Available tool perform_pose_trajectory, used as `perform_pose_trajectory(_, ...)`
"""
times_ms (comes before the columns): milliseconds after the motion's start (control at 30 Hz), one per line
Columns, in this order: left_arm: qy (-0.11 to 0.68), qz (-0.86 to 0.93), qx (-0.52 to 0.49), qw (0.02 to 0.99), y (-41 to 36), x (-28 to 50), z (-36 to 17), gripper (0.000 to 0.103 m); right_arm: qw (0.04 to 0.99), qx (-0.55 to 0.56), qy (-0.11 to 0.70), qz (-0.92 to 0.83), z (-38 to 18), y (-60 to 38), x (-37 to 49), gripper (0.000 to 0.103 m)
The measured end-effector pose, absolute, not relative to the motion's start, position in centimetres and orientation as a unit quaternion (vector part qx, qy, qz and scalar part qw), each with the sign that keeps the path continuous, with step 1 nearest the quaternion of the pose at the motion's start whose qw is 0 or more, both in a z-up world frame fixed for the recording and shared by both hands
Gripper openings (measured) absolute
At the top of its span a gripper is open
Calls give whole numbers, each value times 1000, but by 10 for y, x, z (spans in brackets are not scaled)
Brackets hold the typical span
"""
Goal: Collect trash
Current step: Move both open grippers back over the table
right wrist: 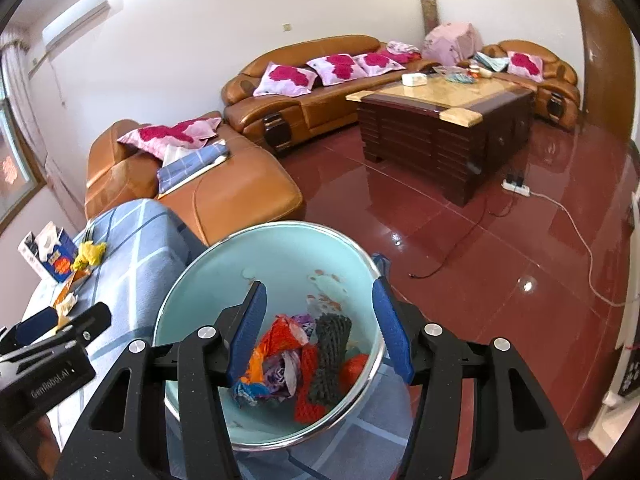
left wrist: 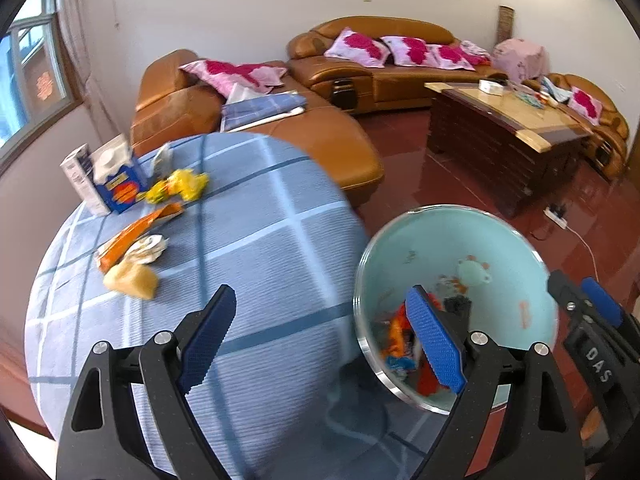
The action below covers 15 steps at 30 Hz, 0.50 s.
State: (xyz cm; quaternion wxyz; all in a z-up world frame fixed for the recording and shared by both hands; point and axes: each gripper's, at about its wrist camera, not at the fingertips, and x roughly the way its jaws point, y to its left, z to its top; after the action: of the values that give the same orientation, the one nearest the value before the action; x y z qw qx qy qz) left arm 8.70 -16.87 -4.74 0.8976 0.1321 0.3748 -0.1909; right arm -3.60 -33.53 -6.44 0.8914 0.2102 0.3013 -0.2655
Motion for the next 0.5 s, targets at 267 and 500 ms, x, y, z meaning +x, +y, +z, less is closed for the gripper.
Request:
perform_pose_trajectory(267,392,-163,113,898,-131,99,-55,85,898,181,314,-249,-63,-309,-23,55)
perform_pose_trajectory(500,400,-149,106,898,-102,110,-61,85,910,155,321,-209,-55,-275,-1,55)
